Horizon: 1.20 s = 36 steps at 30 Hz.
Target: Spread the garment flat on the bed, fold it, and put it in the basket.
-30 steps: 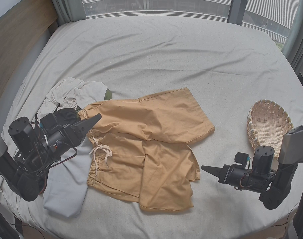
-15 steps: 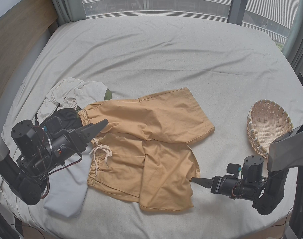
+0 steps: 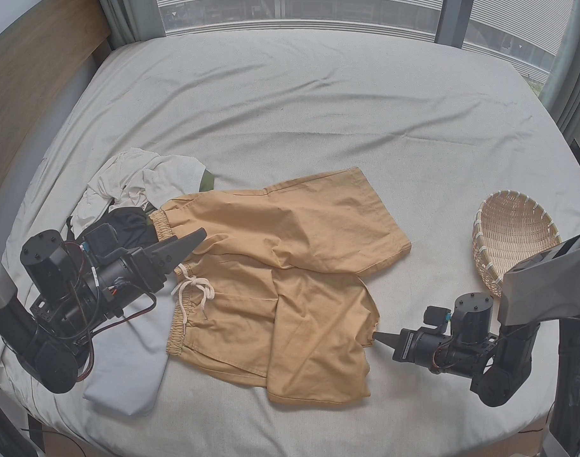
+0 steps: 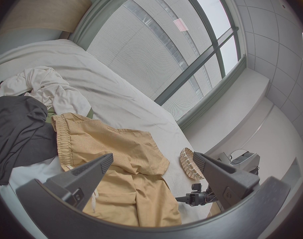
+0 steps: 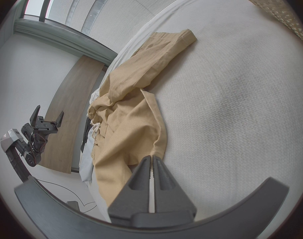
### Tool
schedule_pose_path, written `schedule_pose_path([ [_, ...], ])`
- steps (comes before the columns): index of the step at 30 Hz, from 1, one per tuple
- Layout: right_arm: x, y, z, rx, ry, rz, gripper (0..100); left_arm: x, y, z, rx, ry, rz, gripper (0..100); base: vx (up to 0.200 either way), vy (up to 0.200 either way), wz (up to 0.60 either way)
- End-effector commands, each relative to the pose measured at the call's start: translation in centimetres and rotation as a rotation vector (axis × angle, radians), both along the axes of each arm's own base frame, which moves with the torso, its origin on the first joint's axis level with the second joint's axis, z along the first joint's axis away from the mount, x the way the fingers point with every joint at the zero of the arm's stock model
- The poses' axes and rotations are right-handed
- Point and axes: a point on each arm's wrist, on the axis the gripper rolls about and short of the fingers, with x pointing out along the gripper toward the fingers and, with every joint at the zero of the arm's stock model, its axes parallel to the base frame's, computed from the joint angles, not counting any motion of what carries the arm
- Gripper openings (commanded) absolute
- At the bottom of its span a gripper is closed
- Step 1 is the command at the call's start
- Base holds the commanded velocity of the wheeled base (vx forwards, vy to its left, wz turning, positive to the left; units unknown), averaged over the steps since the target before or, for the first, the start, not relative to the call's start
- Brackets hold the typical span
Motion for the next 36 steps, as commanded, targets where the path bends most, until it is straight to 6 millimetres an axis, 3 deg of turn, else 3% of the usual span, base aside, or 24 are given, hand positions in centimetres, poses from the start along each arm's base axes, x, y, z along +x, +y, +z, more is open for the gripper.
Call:
schedule_pose_path([
  [1,-0.7,-0.7,1.0,-0.005,-0.009,-0.030,0,-0.1,0.0,0.0,0.000,0.000,0.000,100,0.000,0.000,0.00],
  [5,-1.5,-1.5,2.9,-0.001,-0.049,-0.057,0,-0.1,-0.1,0.0,0.000,0.000,-0.003,100,0.000,0.000,0.00],
  [7,-2.1,-2.4,4.7,0.008,-0.104,-0.074,0,-0.1,-0.1,0.0,0.000,0.000,-0.003,100,0.000,0.000,0.00],
  [10,-2.0,-3.5,5.5,0.006,-0.131,-0.109,0,-0.2,-0.1,0.0,0.000,0.001,-0.003,100,0.000,0.000,0.00],
  [17,0.1,-6.1,5.7,-0.018,-0.185,-0.209,0,-0.1,-0.1,-0.1,0.002,0.003,-0.003,100,0.000,0.000,0.00],
  [22,2.1,-6.7,5.7,-0.010,-0.223,-0.242,0,-0.1,-0.1,-0.1,0.001,0.005,-0.003,100,0.000,0.000,0.00],
  [28,1.3,-6.3,3.4,-0.040,-0.131,-0.221,0,-0.2,-0.1,-0.2,0.004,0.010,-0.003,100,0.000,0.000,0.00],
  [29,1.1,-6.1,2.8,-0.046,-0.108,-0.206,100,-0.1,-0.1,-0.3,0.004,0.012,-0.003,100,0.000,0.000,0.00],
  [36,0.0,-4.6,2.3,-0.045,-0.072,-0.131,100,-0.2,0.0,-0.4,0.006,0.018,-0.002,100,0.000,0.000,0.00],
])
